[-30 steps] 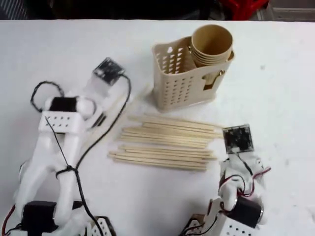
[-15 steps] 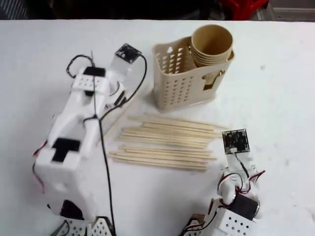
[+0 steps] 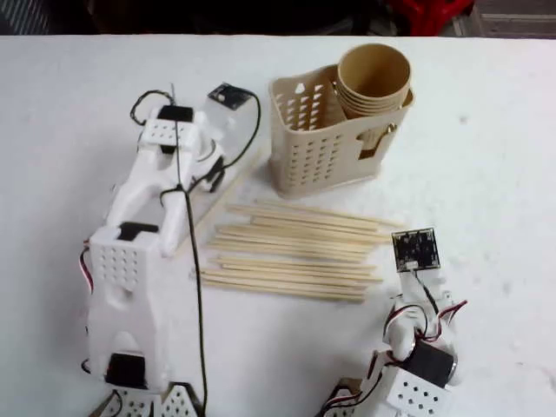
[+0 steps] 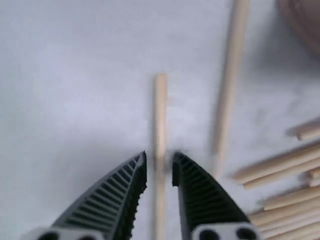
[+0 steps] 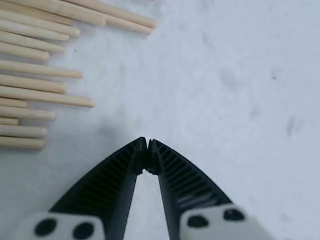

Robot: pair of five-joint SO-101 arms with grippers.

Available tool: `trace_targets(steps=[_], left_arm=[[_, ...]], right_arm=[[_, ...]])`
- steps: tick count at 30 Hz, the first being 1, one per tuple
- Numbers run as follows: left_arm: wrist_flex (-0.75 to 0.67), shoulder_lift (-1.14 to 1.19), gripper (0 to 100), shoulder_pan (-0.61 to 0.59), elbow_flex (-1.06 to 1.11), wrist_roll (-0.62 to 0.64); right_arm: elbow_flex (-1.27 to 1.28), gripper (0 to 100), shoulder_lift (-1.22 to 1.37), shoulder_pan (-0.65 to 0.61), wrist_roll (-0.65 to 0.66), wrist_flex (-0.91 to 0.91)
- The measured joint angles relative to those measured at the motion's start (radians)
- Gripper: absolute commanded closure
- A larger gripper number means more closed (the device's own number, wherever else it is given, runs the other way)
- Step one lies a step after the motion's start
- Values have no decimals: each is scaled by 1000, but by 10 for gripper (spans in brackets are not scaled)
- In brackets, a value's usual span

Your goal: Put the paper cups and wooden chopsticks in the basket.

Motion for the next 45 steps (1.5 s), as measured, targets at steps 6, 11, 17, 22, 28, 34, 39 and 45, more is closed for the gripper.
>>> trace_targets(steps=[6,11,17,22,28,34,39,45], left_arm=[[72,64,977,0,-107,0],[178,77,977,-14,-212,0],[416,-11,977,-25,-563,44],[442,-226,977,25,-896,129],[376,-399,976,281,-994,195],[68,-394,974,420,-996,333],[-141,-296,973,423,-994,456],[-221,-166,972,419,-993,526]], right_arm=[[0,978,0,0,0,0],[0,978,0,0,0,0],[0,978,0,0,0,0],[0,978,0,6,0,0],[0,978,0,6,0,0],[0,978,0,6,0,0],[0,978,0,6,0,0],[0,978,0,6,0,0]])
